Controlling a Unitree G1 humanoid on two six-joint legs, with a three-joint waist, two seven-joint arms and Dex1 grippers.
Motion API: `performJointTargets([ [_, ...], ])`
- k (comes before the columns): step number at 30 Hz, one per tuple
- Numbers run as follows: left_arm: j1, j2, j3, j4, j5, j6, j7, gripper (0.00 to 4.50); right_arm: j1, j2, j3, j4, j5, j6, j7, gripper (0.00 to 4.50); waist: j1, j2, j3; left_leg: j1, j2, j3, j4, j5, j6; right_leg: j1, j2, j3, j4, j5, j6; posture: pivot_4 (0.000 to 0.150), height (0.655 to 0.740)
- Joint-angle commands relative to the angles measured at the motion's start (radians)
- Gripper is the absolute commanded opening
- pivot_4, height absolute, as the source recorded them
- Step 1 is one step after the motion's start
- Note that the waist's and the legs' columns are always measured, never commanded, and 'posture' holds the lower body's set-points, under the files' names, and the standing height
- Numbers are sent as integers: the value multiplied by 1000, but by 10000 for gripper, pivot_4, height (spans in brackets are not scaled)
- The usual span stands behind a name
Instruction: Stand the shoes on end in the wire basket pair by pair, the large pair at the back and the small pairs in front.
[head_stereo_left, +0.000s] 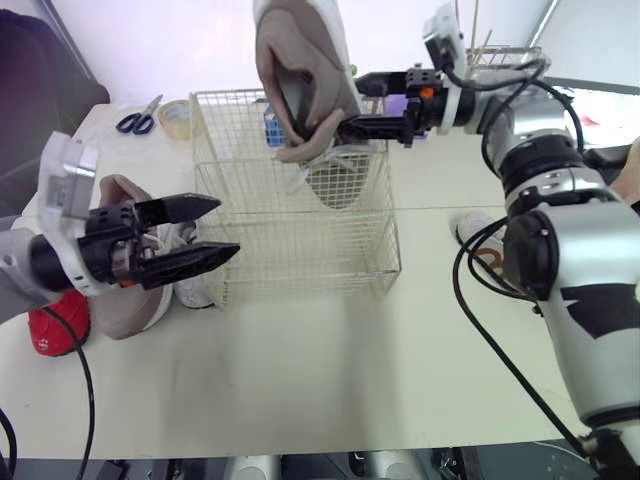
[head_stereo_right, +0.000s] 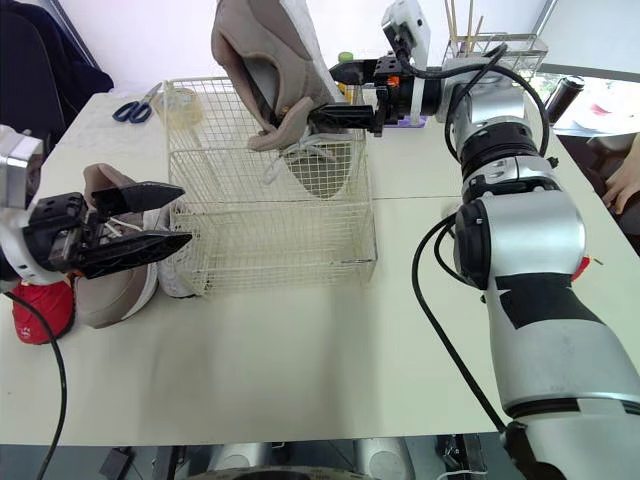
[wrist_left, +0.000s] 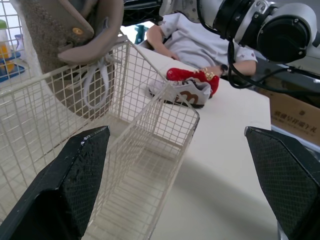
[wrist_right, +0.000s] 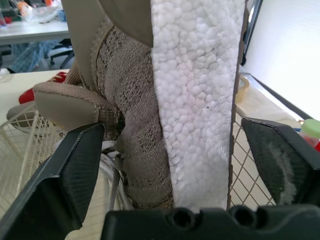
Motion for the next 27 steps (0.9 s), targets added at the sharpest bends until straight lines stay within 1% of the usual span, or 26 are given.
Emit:
performJointTargets([
  [1, -14, -3, 0, 0, 8, -28, 2, 45000, -7, -21, -35, -34, 8, -12, -1, 44706, 0, 0, 0, 0, 0, 0, 0, 0, 0, 0, 0, 0, 0, 0, 0, 1500, 7400],
  [12, -13, 0, -6, 7, 27, -39, -4, 45000, -9, -109, -36, -57, -16, -62, 1, 44706, 0, 0, 0, 0, 0, 0, 0, 0, 0, 0, 0, 0, 0, 0, 0, 1500, 7400],
  [17, -9, 5, 0, 16, 36, -37, -8, 45000, 10, -155, -57, -118, 11, -33, 62, 44706, 1, 0, 0, 0, 0, 0, 0, 0, 0, 0, 0, 0, 0, 0, 0, 1500, 7400],
  [20, -11, 10, 8, 28, 61, -43, -4, 45000, 44, -184, -64, -193, 23, 8, 74, 44706, 1, 0, 0, 0, 0, 0, 0, 0, 0, 0, 0, 0, 0, 0, 0, 1500, 7400],
  [21, -11, 14, 16, 34, 75, -46, 5, 45000, 59, -199, -75, -237, 45, 50, 87, 44706, 2, 0, 0, 0, 0, 0, 0, 0, 0, 0, 0, 0, 0, 0, 0, 1500, 7400],
  [23, -10, 25, 55, 49, 68, -34, 25, 45000, 101, -235, -108, -378, 124, 212, 130, 44706, 5, 0, 0, 0, 0, 0, 0, 0, 0, 0, 0, 0, 0, 0, 0, 1500, 7400],
  [24, -14, 33, 84, 64, 44, -19, 41, 45000, 130, -255, -128, -474, 179, 318, 147, 44706, 7, 0, 0, 0, 0, 0, 0, 0, 0, 0, 0, 0, 0, 0, 0, 1500, 7400],
  [25, -22, 50, 127, 93, -2, 6, 61, 45000, 163, -276, -159, -598, 260, 464, 147, 44706, 8, 0, 0, 0, 0, -1, 0, 0, 0, 0, 0, 0, 0, 0, 0, 1500, 7400],
  [27, -32, 86, 207, 149, -43, 39, 86, 45000, 227, -303, -213, -818, 400, 689, 113, 44706, 8, 0, 0, -1, 0, -2, 0, 0, 0, 0, -1, 0, 0, 0, 0, 1500, 7400],
])
